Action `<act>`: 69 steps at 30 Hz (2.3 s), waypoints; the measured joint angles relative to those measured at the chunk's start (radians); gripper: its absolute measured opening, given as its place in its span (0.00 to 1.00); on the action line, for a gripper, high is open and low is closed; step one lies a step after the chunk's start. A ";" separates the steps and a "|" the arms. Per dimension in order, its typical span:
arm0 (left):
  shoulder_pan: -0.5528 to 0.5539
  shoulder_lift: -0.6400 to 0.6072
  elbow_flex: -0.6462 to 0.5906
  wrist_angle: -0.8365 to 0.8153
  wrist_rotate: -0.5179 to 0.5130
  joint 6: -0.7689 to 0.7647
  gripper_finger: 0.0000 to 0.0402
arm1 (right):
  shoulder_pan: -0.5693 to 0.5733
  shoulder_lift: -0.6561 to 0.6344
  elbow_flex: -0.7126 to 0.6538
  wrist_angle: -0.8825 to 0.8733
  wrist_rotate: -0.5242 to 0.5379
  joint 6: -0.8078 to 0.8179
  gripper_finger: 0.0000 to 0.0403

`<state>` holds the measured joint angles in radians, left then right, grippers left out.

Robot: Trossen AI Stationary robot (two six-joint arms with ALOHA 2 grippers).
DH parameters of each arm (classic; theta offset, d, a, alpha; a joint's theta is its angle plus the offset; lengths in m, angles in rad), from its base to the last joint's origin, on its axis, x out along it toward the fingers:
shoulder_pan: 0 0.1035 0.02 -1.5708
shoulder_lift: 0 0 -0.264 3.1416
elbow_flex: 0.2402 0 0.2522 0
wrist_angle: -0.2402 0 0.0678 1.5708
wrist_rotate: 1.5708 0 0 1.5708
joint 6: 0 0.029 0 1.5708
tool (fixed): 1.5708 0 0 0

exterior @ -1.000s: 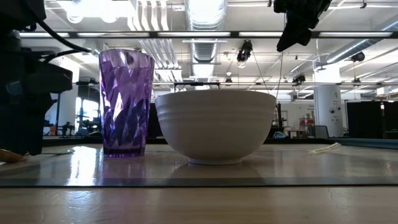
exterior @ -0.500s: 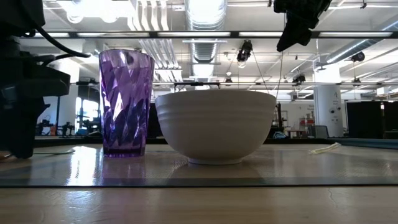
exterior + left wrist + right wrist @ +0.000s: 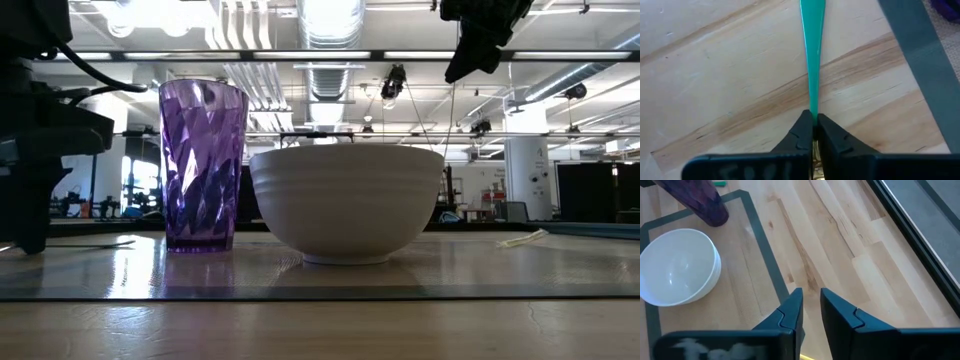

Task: Pick & Place Utensil
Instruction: Put the green spoon into the white bowl

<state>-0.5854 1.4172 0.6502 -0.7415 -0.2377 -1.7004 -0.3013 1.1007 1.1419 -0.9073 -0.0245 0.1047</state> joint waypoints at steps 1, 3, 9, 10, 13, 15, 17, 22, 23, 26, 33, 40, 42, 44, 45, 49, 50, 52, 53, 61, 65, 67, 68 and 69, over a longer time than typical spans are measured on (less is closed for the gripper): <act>0.000 -0.001 0.000 -0.001 0.001 0.002 0.01 | 0.000 0.000 0.000 0.000 0.000 0.000 0.16; 0.000 -0.005 0.000 -0.006 0.002 0.005 0.01 | 0.000 0.000 0.000 0.000 0.000 0.000 0.15; -0.001 -0.037 -0.001 -0.044 0.017 0.010 0.01 | 0.000 0.000 0.000 -0.001 0.000 0.000 0.15; -0.001 -0.043 0.001 -0.057 0.015 0.012 0.01 | 0.000 0.000 0.000 -0.001 0.000 0.000 0.16; -0.001 -0.064 0.011 -0.084 0.001 0.014 0.01 | 0.000 0.000 0.000 -0.001 0.000 0.000 0.17; -0.001 -0.079 0.016 -0.104 -0.008 0.017 0.01 | 0.000 0.000 0.000 -0.001 0.000 0.000 0.17; -0.001 -0.098 0.025 -0.114 -0.028 0.024 0.01 | 0.000 0.000 0.000 -0.001 0.000 0.000 0.18; -0.001 -0.160 0.041 -0.162 -0.090 0.030 0.01 | 0.000 0.000 0.000 -0.001 0.000 0.004 0.19; -0.001 -0.174 0.042 -0.176 -0.106 0.030 0.01 | 0.000 0.000 0.000 -0.001 0.000 0.005 0.18; -0.001 -0.215 0.044 -0.202 -0.146 0.030 0.01 | 0.000 0.000 0.000 -0.002 0.000 0.005 0.17; -0.001 -0.308 0.044 -0.214 -0.260 0.067 0.01 | 0.000 0.000 0.000 -0.001 0.000 0.008 0.15; -0.001 -0.385 0.045 -0.219 -0.402 0.129 0.01 | 0.000 0.000 0.000 -0.001 0.000 0.008 0.16; -0.001 -0.404 0.045 -0.218 -0.443 0.141 0.01 | 0.000 0.000 0.000 -0.001 0.000 0.008 0.16; -0.001 -0.421 0.045 -0.218 -0.479 0.157 0.01 | 0.000 0.000 0.000 -0.001 0.000 0.008 0.17; -0.001 -0.428 0.045 -0.218 -0.496 0.166 0.01 | 0.000 0.000 0.000 -0.001 0.000 0.008 0.17; -0.001 -0.458 0.045 -0.206 -0.581 0.210 0.01 | 0.000 0.000 0.000 -0.001 0.000 0.020 0.18; -0.001 -0.466 0.045 -0.201 -0.603 0.220 0.01 | 0.000 0.000 0.000 -0.001 0.000 0.020 0.18; -0.001 -0.482 0.045 -0.186 -0.648 0.249 0.01 | 0.000 0.000 0.000 -0.001 0.000 0.021 0.17; -0.001 -0.490 0.045 -0.174 -0.672 0.268 0.01 | 0.000 0.000 0.000 -0.001 0.000 0.023 0.17; -0.001 -0.551 0.045 0.002 -0.897 0.524 0.01 | 0.003 0.000 0.000 0.000 0.000 0.024 0.14; 0.001 -0.573 0.045 0.159 -0.973 0.719 0.01 | 0.003 0.000 -0.001 0.003 0.000 0.025 0.14; 0.002 -0.578 0.045 0.262 -1.004 0.838 0.01 | 0.003 0.000 -0.006 0.008 0.000 0.023 0.15; 0.003 -0.579 0.045 0.318 -1.016 0.902 0.01 | 0.003 0.000 -0.011 0.014 0.000 0.022 0.15; 0.006 -0.578 0.045 0.378 -1.027 0.969 0.01 | 0.003 0.000 -0.016 0.023 0.000 0.020 0.15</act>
<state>-0.5799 0.8390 0.6952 -0.3630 -1.2645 -0.7316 -0.2985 1.1004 1.1257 -0.8841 -0.0250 0.1245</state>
